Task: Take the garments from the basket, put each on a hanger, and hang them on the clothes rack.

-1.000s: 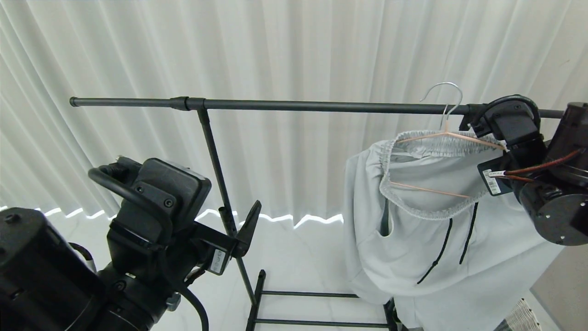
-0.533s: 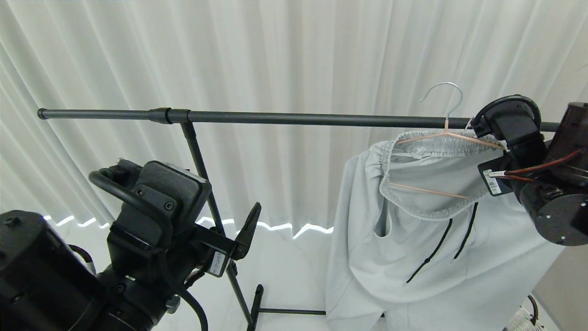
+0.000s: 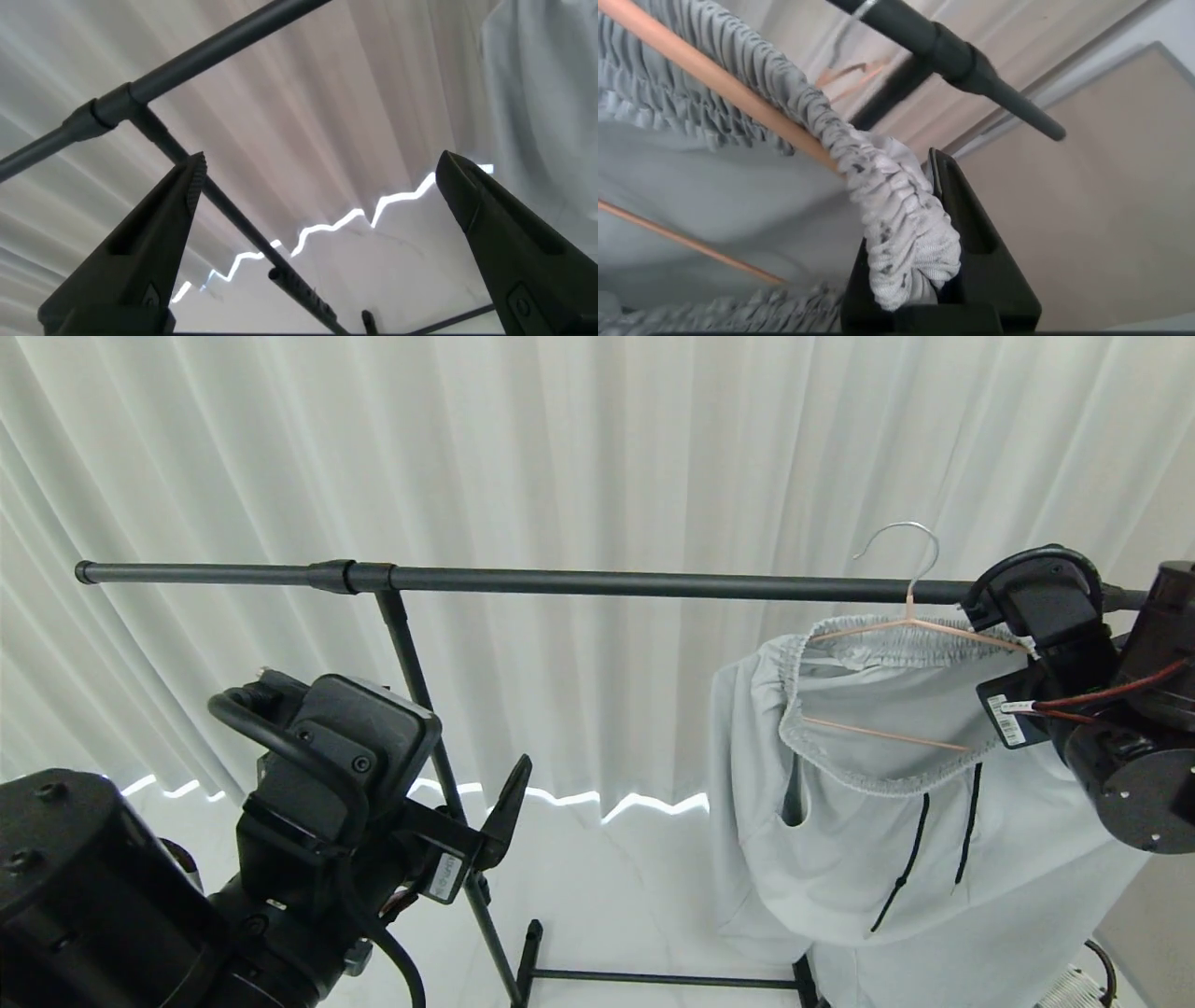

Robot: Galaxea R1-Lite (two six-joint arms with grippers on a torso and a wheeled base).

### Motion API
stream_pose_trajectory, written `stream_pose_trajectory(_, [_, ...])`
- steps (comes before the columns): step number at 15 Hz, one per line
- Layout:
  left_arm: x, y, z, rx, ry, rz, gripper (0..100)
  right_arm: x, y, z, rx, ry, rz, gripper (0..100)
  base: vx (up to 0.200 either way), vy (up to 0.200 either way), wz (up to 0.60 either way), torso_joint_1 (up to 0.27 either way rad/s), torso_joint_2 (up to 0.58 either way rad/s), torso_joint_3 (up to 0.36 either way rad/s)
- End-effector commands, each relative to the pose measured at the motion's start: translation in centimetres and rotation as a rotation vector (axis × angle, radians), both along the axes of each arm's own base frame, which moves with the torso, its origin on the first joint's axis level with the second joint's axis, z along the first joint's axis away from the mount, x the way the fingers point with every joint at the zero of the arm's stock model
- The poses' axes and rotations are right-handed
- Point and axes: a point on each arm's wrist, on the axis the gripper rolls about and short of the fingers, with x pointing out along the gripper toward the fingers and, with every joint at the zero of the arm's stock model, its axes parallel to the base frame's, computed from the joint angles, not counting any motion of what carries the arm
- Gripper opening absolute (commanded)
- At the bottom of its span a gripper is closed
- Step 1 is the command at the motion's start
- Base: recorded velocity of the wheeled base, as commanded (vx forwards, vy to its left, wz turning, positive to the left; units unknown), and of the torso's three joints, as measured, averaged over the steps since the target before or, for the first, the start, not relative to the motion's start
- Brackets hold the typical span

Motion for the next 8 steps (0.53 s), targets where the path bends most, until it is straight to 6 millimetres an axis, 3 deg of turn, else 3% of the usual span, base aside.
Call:
stream_pose_trajectory(1, [0.04, -0.05, -0.01, 0.001, 0.0, 0.001, 100, 0.0, 0.02, -0.04, -0.001, 0.001, 0.0, 0, 0.0, 0.2, 0.0, 0.012, 0.0, 0.002])
stream_pose_trajectory(3, [0.04, -0.01, -0.09, 0.0, 0.003, 0.001, 100, 0.0, 0.01, -0.08, 0.0, 0.001, 0.0, 0, 0.0, 0.2, 0.0, -0.002, 0.0, 0.005])
stream_pose_trajectory(8, [0.21, -0.06, -0.02, -0.001, 0.001, 0.003, 100, 0.38, -0.6, -0.65, 0.015, 0.009, -0.033, 0, 0.0, 0.0, 0.0, 0.0, 0.0, 0.0])
